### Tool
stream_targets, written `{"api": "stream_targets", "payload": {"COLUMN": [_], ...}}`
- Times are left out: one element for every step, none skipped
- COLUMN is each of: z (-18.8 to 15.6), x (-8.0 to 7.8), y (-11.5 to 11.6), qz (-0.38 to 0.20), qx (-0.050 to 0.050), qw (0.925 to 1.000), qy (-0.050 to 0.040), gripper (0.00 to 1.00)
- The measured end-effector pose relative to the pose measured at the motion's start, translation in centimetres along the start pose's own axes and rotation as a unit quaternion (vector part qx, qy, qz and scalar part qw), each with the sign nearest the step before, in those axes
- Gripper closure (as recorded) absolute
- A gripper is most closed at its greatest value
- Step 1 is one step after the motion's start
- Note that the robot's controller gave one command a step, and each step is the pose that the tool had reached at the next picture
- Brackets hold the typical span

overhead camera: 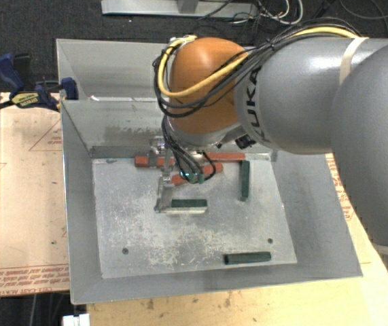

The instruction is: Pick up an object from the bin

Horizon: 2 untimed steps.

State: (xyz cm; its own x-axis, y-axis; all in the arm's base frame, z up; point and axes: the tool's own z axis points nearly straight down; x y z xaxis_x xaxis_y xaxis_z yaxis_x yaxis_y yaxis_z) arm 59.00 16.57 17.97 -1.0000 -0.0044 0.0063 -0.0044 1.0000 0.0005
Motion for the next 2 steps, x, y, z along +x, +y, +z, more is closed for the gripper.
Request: {"api": "stream_targets", "payload": {"z": [-0.5, 4.0], "x": [-0.2, -4.3], "y": [-0.1, -4.1], "qz": [0.002, 0.01], "qx": [0.0, -0.003], "qw": [1.0, 0.9999], "qy": [-0.0037, -0.0096], "gripper": [0.0, 0.0]}}
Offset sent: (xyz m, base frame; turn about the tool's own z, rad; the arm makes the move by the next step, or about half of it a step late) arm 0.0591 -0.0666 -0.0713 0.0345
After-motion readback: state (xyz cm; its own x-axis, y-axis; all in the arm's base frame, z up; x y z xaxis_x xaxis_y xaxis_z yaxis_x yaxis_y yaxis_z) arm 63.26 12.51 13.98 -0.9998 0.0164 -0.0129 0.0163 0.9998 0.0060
